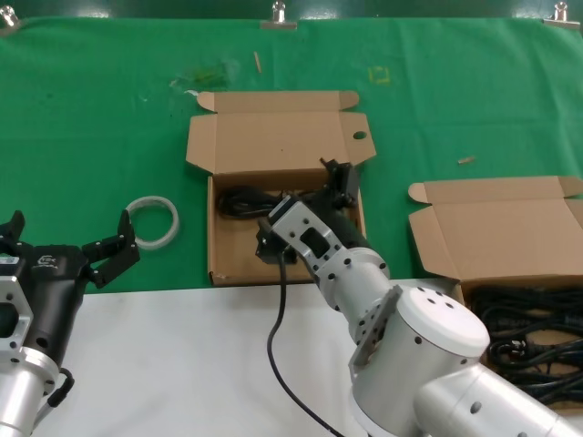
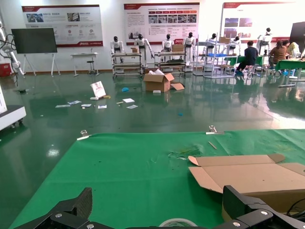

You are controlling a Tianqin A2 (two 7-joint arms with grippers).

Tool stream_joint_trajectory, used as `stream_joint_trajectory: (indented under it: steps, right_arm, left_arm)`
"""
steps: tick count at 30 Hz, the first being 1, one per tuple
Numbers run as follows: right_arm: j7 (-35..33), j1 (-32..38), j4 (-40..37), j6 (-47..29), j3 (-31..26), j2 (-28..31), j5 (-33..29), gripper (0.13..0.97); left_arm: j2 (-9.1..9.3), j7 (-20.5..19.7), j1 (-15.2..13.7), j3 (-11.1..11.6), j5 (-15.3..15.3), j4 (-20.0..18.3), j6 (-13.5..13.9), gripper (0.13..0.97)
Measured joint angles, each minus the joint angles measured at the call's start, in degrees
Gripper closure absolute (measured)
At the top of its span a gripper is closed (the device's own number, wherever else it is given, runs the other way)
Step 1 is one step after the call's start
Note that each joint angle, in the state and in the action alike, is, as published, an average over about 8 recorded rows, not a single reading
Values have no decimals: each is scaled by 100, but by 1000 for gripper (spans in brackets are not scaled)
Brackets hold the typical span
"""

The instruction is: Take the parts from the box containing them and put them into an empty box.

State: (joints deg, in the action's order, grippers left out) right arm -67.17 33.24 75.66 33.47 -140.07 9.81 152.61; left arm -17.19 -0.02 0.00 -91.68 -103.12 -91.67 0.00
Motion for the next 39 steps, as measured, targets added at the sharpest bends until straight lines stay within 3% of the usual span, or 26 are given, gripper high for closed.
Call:
stream_joint_trajectory:
  steps: [8,17,39]
  right_arm:
    - [781,-386,186,-391,562,0,-575,169]
    - [1670,-827,397,-832,1204,0,-1227,129]
    - [3836,-1902,915,-1914,2766,0,-2828,129]
  left_arm:
    - [0,0,0,0,0,0,0,132]
    - [0,2,0,0,-1,0,0,132]
    - [0,1,0,0,-1,0,0,132]
